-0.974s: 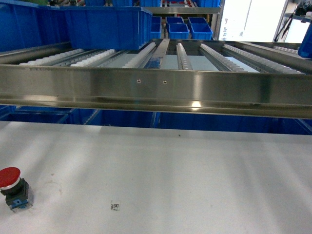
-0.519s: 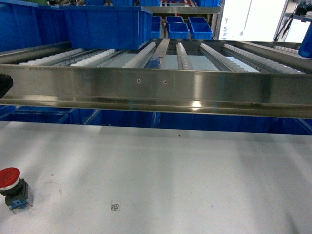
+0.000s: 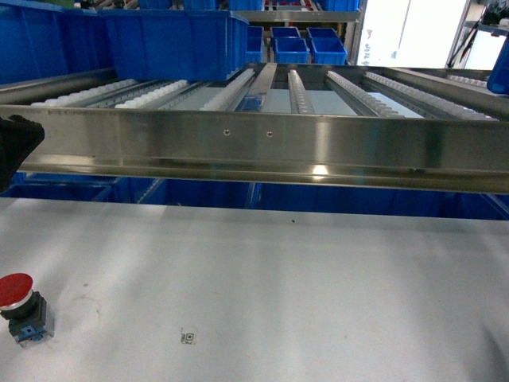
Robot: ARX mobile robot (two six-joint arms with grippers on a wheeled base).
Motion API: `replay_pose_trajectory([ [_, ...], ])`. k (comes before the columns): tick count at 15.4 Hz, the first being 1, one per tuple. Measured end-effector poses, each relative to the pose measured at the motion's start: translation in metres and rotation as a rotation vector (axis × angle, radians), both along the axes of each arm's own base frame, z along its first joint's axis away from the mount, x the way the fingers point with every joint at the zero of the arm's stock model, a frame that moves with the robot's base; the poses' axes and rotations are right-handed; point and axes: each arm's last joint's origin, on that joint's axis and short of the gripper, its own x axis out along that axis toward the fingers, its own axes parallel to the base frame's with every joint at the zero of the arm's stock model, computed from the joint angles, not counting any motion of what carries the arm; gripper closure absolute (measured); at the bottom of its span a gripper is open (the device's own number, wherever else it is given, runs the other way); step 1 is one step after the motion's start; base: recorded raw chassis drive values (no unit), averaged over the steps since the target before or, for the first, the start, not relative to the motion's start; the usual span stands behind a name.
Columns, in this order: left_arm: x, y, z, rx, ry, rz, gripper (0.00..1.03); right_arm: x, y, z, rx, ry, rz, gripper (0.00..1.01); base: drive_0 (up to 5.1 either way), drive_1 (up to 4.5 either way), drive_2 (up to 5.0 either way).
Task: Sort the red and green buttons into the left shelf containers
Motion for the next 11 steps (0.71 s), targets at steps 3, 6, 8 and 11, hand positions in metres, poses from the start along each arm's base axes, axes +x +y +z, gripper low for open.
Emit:
replay_pose_trajectory([
  [3, 0.0, 0.0, 0.0, 0.0, -0.001, 0.0, 0.05, 0.0, 0.0, -0.015, -0.005, 0.033, -0.002, 0.03, 0.0, 0.0, 0.0],
  [6, 0.0, 0.0, 0.0, 0.0, -0.001, 0.0, 0.05, -0.003, -0.006, -0.037, -0.009, 0.103, -0.024, 0.03, 0.0, 0.0, 0.0],
  [8, 0.0, 0.0, 0.0, 0.0, -0.001, 0.0, 0.05, -0.007, -0.011, -0.058, -0.014, 0.157, -0.026, 0.03, 0.0, 0.0, 0.0],
  [11, 0.0, 0.0, 0.0, 0.0, 0.0, 0.0, 0.05, -0.008, -0.028, -0.087, -0.021, 0.232, -0.042, 0.03, 0.0, 0.0, 0.0],
])
